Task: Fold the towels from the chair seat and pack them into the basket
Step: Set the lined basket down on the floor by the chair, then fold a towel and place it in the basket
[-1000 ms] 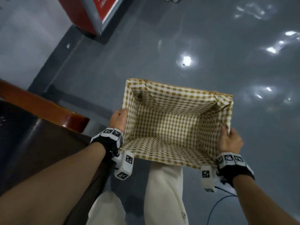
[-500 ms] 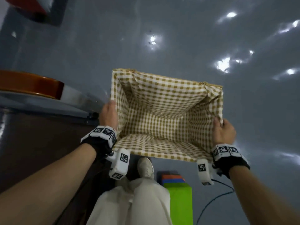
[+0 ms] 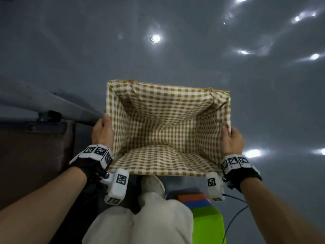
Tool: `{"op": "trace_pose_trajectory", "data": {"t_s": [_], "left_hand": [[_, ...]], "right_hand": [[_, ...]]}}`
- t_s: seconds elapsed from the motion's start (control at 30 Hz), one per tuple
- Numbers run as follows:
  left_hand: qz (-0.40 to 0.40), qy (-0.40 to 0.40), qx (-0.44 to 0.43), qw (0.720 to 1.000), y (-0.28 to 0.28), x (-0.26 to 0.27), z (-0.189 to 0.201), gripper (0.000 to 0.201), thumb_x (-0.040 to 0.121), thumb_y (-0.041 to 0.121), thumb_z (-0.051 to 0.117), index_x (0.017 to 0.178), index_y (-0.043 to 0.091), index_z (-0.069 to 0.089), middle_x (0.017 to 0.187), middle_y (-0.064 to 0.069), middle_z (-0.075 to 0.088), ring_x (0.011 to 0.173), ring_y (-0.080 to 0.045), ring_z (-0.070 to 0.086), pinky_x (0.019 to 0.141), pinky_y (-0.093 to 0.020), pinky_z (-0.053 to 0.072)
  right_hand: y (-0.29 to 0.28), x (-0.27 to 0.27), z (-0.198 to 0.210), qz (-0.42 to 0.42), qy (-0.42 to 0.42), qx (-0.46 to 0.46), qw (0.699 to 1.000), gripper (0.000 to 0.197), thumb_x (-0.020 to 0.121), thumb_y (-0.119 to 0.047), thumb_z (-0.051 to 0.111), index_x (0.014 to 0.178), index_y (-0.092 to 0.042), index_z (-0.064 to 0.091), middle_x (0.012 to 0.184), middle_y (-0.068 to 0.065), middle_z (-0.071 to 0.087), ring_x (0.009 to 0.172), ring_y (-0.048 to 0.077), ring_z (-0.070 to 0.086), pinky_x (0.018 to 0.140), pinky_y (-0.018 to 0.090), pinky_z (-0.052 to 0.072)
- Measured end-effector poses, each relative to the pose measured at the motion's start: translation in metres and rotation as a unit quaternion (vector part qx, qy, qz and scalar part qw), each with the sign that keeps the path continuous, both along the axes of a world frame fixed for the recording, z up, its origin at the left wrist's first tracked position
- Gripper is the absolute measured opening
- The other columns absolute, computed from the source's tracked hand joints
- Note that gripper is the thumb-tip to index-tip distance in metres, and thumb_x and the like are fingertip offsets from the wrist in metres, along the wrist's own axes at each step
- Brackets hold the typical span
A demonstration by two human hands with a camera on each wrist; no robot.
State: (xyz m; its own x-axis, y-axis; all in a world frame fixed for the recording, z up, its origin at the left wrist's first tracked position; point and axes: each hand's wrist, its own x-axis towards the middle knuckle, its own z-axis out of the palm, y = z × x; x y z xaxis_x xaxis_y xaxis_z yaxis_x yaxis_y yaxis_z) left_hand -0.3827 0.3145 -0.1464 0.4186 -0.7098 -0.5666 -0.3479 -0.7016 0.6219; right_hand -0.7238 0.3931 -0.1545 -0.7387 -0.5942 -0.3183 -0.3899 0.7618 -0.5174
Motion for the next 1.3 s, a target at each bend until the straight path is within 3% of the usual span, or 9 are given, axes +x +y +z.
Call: {"op": "trace_pose_trajectory", "data": {"t_s": [0.2, 0.33, 0.53, 0.63, 0.73, 0.8, 0.93, 1.1, 1.3], "left_hand": [[0.001, 0.006, -0.023, 1.000, 0.022, 0.008, -0.053, 0.052, 0.098, 0.049, 0.027, 0.127, 0.015, 0.055, 0.136, -0.010, 0.051, 0.121, -0.028, 0.048, 0.088, -0.027, 0.029], [-0.001, -0.011, -0.027, 1.000, 0.036, 0.012, -0.072, 0.052, 0.099, 0.046, 0.027, 0.128, 0.013, 0.054, 0.136, -0.012, 0.052, 0.121, -0.032, 0.049, 0.097, -0.033, 0.035], [-0.057, -0.024, 0.014, 0.998, 0.029, 0.014, -0.068, 0.054, 0.099, 0.046, 0.026, 0.133, 0.010, 0.049, 0.139, -0.016, 0.048, 0.124, -0.035, 0.046, 0.102, -0.039, 0.035], [-0.094, -0.044, 0.012, 0.995, 0.029, 0.021, -0.044, 0.044, 0.098, 0.035, 0.038, 0.130, 0.007, 0.050, 0.135, -0.018, 0.048, 0.118, -0.034, 0.048, 0.097, -0.037, 0.037], [-0.100, -0.020, 0.013, 0.995, 0.040, 0.037, 0.004, 0.036, 0.096, 0.029, 0.044, 0.125, 0.012, 0.055, 0.131, -0.012, 0.052, 0.114, -0.032, 0.051, 0.092, -0.035, 0.040], [-0.104, 0.004, 0.012, 0.995, 0.055, 0.053, 0.051, 0.031, 0.095, 0.030, 0.045, 0.118, 0.013, 0.059, 0.123, -0.012, 0.058, 0.109, -0.031, 0.055, 0.091, -0.037, 0.043], [-0.081, -0.011, -0.056, 0.995, 0.100, 0.107, 0.164, 0.020, 0.092, 0.018, 0.052, 0.106, 0.011, 0.064, 0.111, -0.013, 0.063, 0.103, -0.028, 0.059, 0.092, -0.035, 0.045], [0.010, -0.074, -0.115, 0.991, 0.192, 0.208, 0.303, 0.014, 0.089, 0.012, 0.056, 0.097, 0.011, 0.067, 0.103, -0.010, 0.063, 0.094, -0.024, 0.060, 0.086, -0.027, 0.041], [0.179, -0.117, -0.138, 0.967, 0.328, 0.308, 0.399, 0.010, 0.086, 0.009, 0.058, 0.085, 0.015, 0.066, 0.093, -0.004, 0.066, 0.089, -0.023, 0.061, 0.088, -0.032, 0.047]], "right_hand": [[0.018, 0.006, -0.044, 0.014, 0.016, -0.002, 1.000, 0.034, 0.099, -0.033, 0.045, 0.098, -0.003, 0.060, 0.086, 0.007, 0.054, 0.082, 0.022, 0.049, 0.070, 0.030, 0.033], [0.033, 0.013, -0.058, 0.036, 0.014, -0.002, 0.999, 0.035, 0.099, -0.032, 0.044, 0.104, 0.000, 0.059, 0.093, 0.014, 0.060, 0.087, 0.027, 0.054, 0.070, 0.028, 0.032], [0.024, 0.008, -0.054, 0.096, 0.004, 0.069, 0.993, 0.039, 0.100, -0.030, 0.042, 0.115, 0.004, 0.052, 0.118, 0.025, 0.057, 0.108, 0.041, 0.052, 0.079, 0.035, 0.035], [0.027, 0.021, -0.031, 0.150, 0.067, 0.062, 0.984, 0.041, 0.095, -0.020, 0.053, 0.124, 0.007, 0.045, 0.128, 0.028, 0.044, 0.115, 0.042, 0.045, 0.093, 0.041, 0.038], [0.032, 0.056, 0.013, 0.258, 0.111, 0.068, 0.957, 0.045, 0.089, -0.019, 0.060, 0.124, 0.004, 0.045, 0.127, 0.025, 0.043, 0.116, 0.041, 0.042, 0.098, 0.043, 0.037], [0.032, 0.089, 0.048, 0.360, 0.117, 0.093, 0.921, 0.041, 0.091, -0.026, 0.056, 0.124, -0.003, 0.050, 0.127, 0.019, 0.047, 0.118, 0.036, 0.042, 0.101, 0.042, 0.035], [0.017, 0.183, 0.139, 0.508, 0.023, 0.082, 0.857, 0.030, 0.094, -0.024, 0.052, 0.118, -0.008, 0.055, 0.122, 0.013, 0.054, 0.112, 0.030, 0.051, 0.097, 0.037, 0.040], [0.026, 0.333, 0.277, 0.639, -0.017, 0.001, 0.769, 0.022, 0.090, -0.020, 0.059, 0.107, -0.005, 0.060, 0.106, 0.016, 0.063, 0.099, 0.032, 0.060, 0.086, 0.034, 0.042], [0.093, 0.485, 0.397, 0.789, -0.048, -0.021, 0.613, 0.015, 0.091, -0.022, 0.058, 0.096, -0.010, 0.064, 0.097, 0.010, 0.061, 0.091, 0.029, 0.060, 0.080, 0.034, 0.046]]}}
